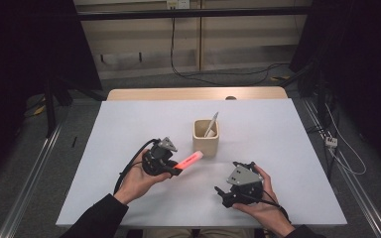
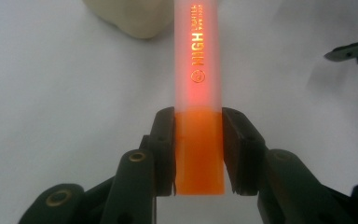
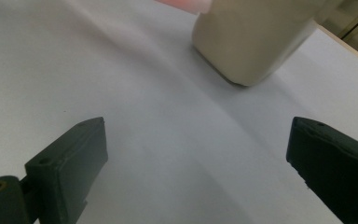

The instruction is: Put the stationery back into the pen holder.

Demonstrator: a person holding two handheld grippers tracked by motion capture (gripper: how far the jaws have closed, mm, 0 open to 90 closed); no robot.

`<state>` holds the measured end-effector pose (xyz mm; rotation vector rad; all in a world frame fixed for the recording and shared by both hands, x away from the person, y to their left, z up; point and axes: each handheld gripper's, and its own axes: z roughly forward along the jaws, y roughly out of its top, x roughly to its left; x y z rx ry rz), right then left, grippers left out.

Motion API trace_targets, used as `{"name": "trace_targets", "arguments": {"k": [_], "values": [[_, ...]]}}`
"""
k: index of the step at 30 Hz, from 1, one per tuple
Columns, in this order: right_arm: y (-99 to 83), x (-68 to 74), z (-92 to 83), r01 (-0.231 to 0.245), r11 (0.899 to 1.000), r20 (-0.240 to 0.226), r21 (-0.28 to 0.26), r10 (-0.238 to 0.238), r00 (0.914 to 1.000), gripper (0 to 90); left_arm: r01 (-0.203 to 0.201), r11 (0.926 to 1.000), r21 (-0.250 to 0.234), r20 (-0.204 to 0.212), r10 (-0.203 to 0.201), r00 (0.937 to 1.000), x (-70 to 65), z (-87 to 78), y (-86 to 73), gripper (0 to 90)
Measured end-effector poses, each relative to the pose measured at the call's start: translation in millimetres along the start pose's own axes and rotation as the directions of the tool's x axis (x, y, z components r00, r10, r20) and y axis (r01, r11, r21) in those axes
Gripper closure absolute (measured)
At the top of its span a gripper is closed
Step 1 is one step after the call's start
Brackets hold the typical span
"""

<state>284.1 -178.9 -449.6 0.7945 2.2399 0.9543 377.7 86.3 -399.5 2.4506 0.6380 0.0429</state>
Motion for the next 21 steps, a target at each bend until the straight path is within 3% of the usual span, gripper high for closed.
{"name": "trace_targets", "arguments": {"k": [5, 10, 17, 21], "values": [[7.0, 5.2, 6.0, 0.059, 0.998, 0.037, 0.001, -0.059, 0.9976, 6.3, -0.019, 0.9997, 0.013, 0.027, 0.019, 0.9995, -8.0, 6.7, 6.9, 67.4], [13.4, 13.0, 8.1, 0.165, 0.986, 0.08, 0.016, -0.165, 0.983, 15.9, -0.047, 0.9984, 0.031, 0.046, 0.046, 0.9979, -12.1, 10.3, 14.2, 67.4], [20.9, 23.1, 13.6, 0.325, 0.945, 0.144, 0.035, -0.327, 0.934, 18.8, -0.06, 0.9972, 0.044, 0.069, 0.057, 0.996, -16.0, 15.5, 25.8, 67.4], [24.8, 24.4, 13.7, 0.384, 0.923, 0.179, 0.039, -0.384, 0.9057, 22.9, -0.065, 0.9967, 0.05, 0.073, 0.061, 0.9954, -17.7, 18.3, 31.3, 67.4]]}}
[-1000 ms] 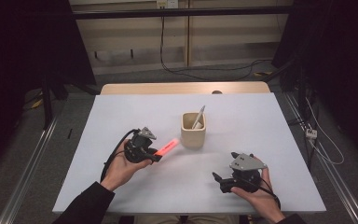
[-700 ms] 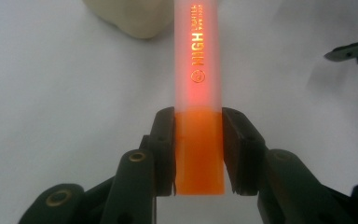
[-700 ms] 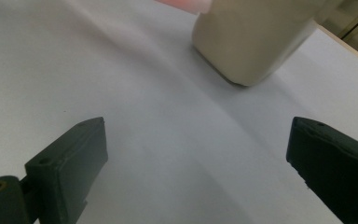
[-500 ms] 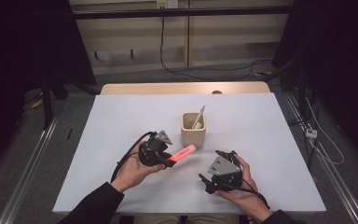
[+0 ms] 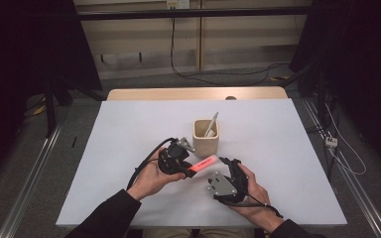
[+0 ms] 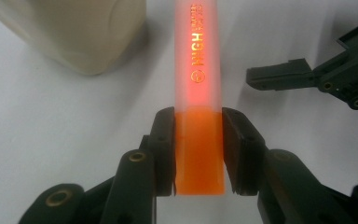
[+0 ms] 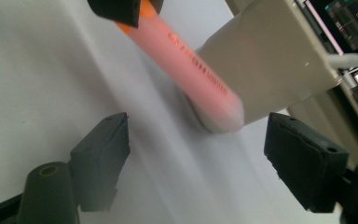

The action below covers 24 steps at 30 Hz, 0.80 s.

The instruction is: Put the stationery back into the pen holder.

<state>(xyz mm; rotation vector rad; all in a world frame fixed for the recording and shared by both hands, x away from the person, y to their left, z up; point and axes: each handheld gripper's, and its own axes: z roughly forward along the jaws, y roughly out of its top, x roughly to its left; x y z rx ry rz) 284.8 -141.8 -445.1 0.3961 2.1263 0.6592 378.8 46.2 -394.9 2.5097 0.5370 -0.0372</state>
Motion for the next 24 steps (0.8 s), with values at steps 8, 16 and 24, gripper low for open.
{"name": "trace_targets", "arguments": {"k": [8, 16, 24], "values": [[2.2, 5.0, 4.4, 0.168, 0.986, 0.082, 0.017, -0.168, 0.9823, 36.5, -0.015, 0.9999, -0.005, 0.023, 0.015, 0.9996, -5.4, 4.7, 11.4, 67.4], [3.6, 14.1, 7.2, 0.326, 0.945, 0.122, 0.011, -0.325, 0.9379, 53.3, -0.022, 0.9997, 0.003, 0.039, 0.022, 0.999, -9.1, 8.9, 17.1, 67.4], [1.5, 17.4, 7.9, 0.385, 0.923, 0.116, 0.003, -0.383, 0.9164, 70.2, -0.029, 0.9995, 0.011, 0.065, 0.028, 0.9975, -11.0, 12.6, 20.4, 67.3]]}}
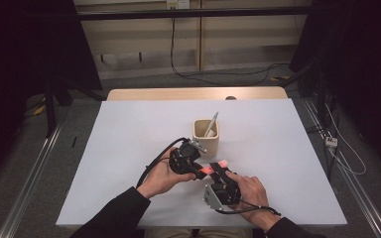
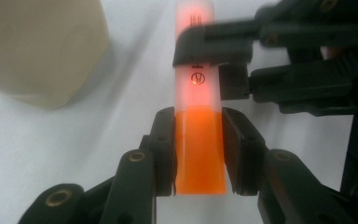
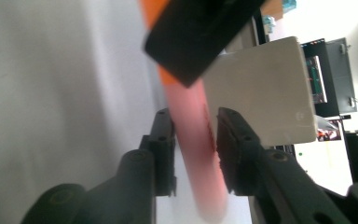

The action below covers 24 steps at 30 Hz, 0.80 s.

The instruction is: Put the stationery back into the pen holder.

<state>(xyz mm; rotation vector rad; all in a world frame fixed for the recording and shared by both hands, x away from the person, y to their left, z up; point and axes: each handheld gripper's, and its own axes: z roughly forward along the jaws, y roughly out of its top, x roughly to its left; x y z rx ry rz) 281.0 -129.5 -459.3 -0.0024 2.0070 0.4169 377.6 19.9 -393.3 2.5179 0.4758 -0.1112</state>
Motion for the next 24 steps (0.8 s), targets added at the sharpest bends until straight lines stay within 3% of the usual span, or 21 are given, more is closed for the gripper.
{"name": "trace_targets", "arguments": {"k": [5, 6, 7, 9, 11, 13, 17, 19, 22, 24], "values": [[-2.9, 3.3, -1.8, -0.005, 1.0, -0.031, 0.003, 0.005, 0.9995, 78.0, 0.023, 0.9992, -0.032, 0.025, -0.022, 0.9995, 2.1, 1.8, 0.3, 66.8], [-3.0, 4.1, -2.5, -0.036, 0.999, -0.039, 0.015, 0.037, 0.9986, 78.1, 0.022, 0.999, -0.039, 0.026, -0.021, 0.9994, 2.6, 1.6, 0.1, 66.8], [-3.8, 1.2, -2.0, -0.01, 1.0, -0.045, 0.004, 0.01, 0.999, 78.2, 0.016, 0.9989, -0.044, 0.022, -0.015, 0.9996, 3.3, 0.9, -0.1, 66.7], [-4.5, 2.0, -3.3, -0.057, 0.998, -0.036, 0.018, 0.057, 0.9977, 78.2, 0.03, 0.9971, -0.07, 0.023, -0.028, 0.9993, 3.1, -0.3, -0.8, 66.4], [-4.6, -2.8, -3.1, -0.041, 0.999, -0.034, 0.007, 0.041, 0.9986, 78.2, 0.03, 0.9966, -0.077, 0.014, -0.029, 0.9995, 2.3, -1.8, -2.1, 64.6], [-6.0, -4.8, -3.7, -0.074, 0.997, -0.027, 0.017, 0.075, 0.9968, 78.3, 0.021, 0.997, -0.075, 0.006, -0.021, 0.9998, 3.0, -3.1, -4.6, 57.9], [-10.8, -11.7, -3.5, -0.15, 0.988, -0.038, 0.023, 0.151, 0.9878, 78.3, 0.032, 0.9923, -0.12, -0.031, -0.036, 0.9989, 2.4, -7.1, -10.3, 49.1], [-14.0, -15.9, -3.2, -0.217, 0.976, -0.057, 0.032, 0.219, 0.9742, 78.3, 0.03, 0.9896, -0.141, -0.064, -0.039, 0.9972, 0.7, -9.2, -13.3, 41.0], [-18.2, -22.5, -3.3, -0.327, 0.944, -0.08, 0.049, 0.33, 0.9406, 78.2, 0.025, 0.986, -0.165, -0.087, -0.04, 0.9954, 0.2, -11.3, -18.9, 33.6], [-20.6, -26.9, -3.1, -0.376, 0.926, -0.085, 0.042, 0.378, 0.9218, 78.2, 0.022, 0.9841, -0.176, -0.101, -0.04, 0.9941, -0.3, -12.7, -23.8, 26.9]]}}
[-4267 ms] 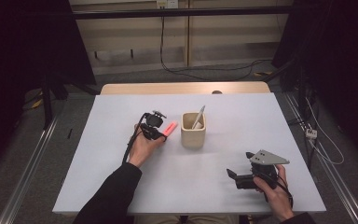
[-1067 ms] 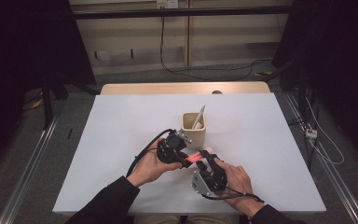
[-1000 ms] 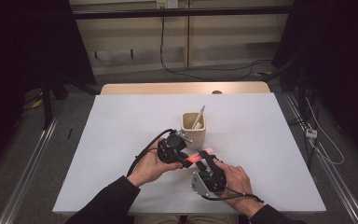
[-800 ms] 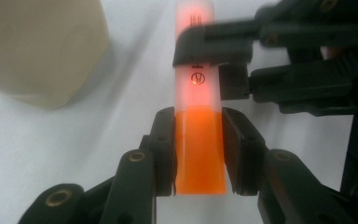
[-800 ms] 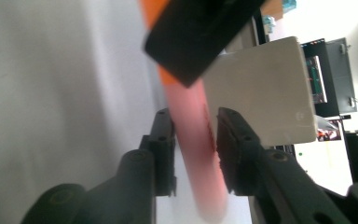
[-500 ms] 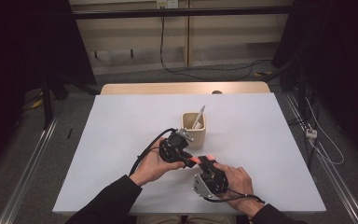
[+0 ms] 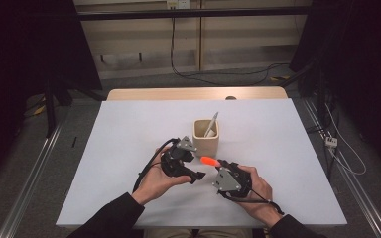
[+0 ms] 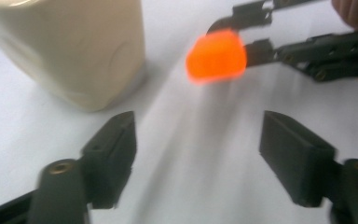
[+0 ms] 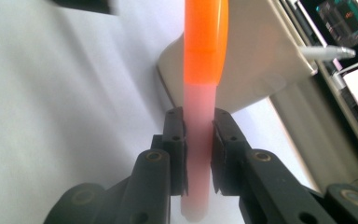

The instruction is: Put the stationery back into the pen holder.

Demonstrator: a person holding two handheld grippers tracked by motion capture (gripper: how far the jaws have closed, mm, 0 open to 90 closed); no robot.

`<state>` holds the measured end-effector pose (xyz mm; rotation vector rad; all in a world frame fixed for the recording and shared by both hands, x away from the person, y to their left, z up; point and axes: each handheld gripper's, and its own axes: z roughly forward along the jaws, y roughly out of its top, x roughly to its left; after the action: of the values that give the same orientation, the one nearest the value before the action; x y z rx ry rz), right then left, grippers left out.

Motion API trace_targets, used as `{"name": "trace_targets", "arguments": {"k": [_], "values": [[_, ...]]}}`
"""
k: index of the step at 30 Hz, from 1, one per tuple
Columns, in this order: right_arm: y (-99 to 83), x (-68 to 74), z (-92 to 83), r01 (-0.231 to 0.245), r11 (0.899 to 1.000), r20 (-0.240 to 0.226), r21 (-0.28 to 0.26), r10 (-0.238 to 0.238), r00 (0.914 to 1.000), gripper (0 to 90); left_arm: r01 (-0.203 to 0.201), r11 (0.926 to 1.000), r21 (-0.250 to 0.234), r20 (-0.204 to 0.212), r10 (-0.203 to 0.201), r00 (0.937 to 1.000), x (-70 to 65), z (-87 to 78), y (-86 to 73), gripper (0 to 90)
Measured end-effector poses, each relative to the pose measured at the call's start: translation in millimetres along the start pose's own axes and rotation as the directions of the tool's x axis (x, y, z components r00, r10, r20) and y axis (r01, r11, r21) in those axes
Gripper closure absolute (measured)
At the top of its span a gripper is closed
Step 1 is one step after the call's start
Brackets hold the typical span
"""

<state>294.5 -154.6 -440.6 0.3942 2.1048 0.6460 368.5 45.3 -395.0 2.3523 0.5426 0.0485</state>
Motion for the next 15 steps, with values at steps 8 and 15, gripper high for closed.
{"name": "trace_targets", "arguments": {"k": [8, 15], "values": [[-0.5, -12.9, -0.3, -0.218, 0.976, -0.065, -0.007, 0.217, 0.974, 78.2, 0.027, 0.999, -0.037, -0.054, -0.029, 0.9981, 6.6, -6.0, -20.7, 14.1], [-3.3, -25.8, -3.8, -0.353, 0.935, -0.101, -0.037, 0.348, 0.9319, 78.2, 0.073, 0.9894, -0.125, -0.083, -0.084, 0.993, 16.1, -21.1, -37.4, 8.5]]}}
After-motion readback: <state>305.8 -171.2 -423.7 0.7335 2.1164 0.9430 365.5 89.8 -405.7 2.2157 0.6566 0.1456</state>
